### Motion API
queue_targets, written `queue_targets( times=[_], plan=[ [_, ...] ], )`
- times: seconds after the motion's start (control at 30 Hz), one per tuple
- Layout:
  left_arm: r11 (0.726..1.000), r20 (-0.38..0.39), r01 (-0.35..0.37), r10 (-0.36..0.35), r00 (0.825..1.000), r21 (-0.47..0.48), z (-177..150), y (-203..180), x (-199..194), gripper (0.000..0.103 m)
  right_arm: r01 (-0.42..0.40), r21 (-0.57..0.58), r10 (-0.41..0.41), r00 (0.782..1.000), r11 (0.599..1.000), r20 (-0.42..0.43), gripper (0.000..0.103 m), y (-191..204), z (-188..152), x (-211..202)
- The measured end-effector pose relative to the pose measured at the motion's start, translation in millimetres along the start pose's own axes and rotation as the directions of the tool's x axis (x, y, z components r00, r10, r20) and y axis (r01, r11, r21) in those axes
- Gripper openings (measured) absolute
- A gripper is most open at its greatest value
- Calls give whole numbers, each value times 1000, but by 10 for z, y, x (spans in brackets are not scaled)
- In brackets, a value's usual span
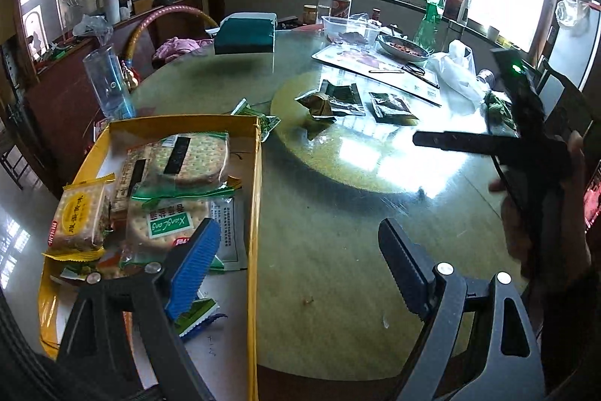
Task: Organize snacks
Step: 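Withdraw both tools from the tray toward the turntable, then grasp the white milk-candy bag on the turntable with the right tool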
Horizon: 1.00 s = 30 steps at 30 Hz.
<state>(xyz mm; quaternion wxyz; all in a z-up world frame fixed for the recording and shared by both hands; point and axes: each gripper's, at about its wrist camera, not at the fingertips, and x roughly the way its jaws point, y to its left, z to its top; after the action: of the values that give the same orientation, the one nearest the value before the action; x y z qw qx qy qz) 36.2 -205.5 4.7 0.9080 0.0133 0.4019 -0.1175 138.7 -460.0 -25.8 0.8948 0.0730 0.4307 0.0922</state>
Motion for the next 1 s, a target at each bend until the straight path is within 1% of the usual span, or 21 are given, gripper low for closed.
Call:
queue_targets(
  times=[0.17, 0.33, 0.43, 0.5, 0.53, 0.6, 0.63, 0.7, 0.8, 0.83, 0.93, 1.0],
  plan=[
    [1000, -11, 25, -25, 1000, -10, 62, 30, -12, 86, 40, -38, -41, 999, 998, -23, 79, -158, 356, 257],
    [998, -9, 42, -42, 999, -42, 116, 134, 12, 86, 89, -82, -91, 996, 993, -14, 79, -276, 810, 514],
    [998, 4, 31, -31, 1000, -50, 128, 178, 9, 86, 129, -99, -131, 991, 987, -13, 79, -335, 1041, 717],
    [998, 10, 25, -24, 1000, -49, 132, 207, 10, 86, 110, -74, -111, 994, 991, -17, 79, -383, 1173, 825],
    [999, 8, 20, -20, 1000, -49, 133, 212, 14, 86, 109, -94, -111, 994, 990, -18, 79, -374, 1230, 897],
    [998, 8, 26, -26, 1000, -56, 137, 239, 18, 86, 152, -139, -157, 987, 979, -26, 79, -364, 1295, 1057],
    [998, 8, 29, -29, 1000, -56, 138, 245, 16, 86, 151, -138, -159, 986, 979, -46, 79, -391, 1307, 1146],
    [998, 9, 30, -30, 1000, -60, 139, 262, 4, 86, 112, -120, -123, 988, 987, -91, 79, -455, 1283, 1250],
    [996, 16, 45, -44, 999, -70, 141, 266, -18, 86, 52, -86, -61, 992, 995, -108, 79, -519, 1141, 1176],
    [996, 14, 51, -50, 999, -71, 146, 260, -14, 86, 45, -88, -54, 993, 995, -101, 79, -512, 1080, 1128],
    [996, 10, 58, -57, 998, -72, 149, 238, -12, 86, 58, -122, -69, 993, 991, -92, 79, -441, 866, 1017],
    [996, 11, 48, -48, 999, -71, 149, 218, -20, 86, 84, -159, -99, 991, 984, -90, 79, -364, 786, 1000]
  ],
)
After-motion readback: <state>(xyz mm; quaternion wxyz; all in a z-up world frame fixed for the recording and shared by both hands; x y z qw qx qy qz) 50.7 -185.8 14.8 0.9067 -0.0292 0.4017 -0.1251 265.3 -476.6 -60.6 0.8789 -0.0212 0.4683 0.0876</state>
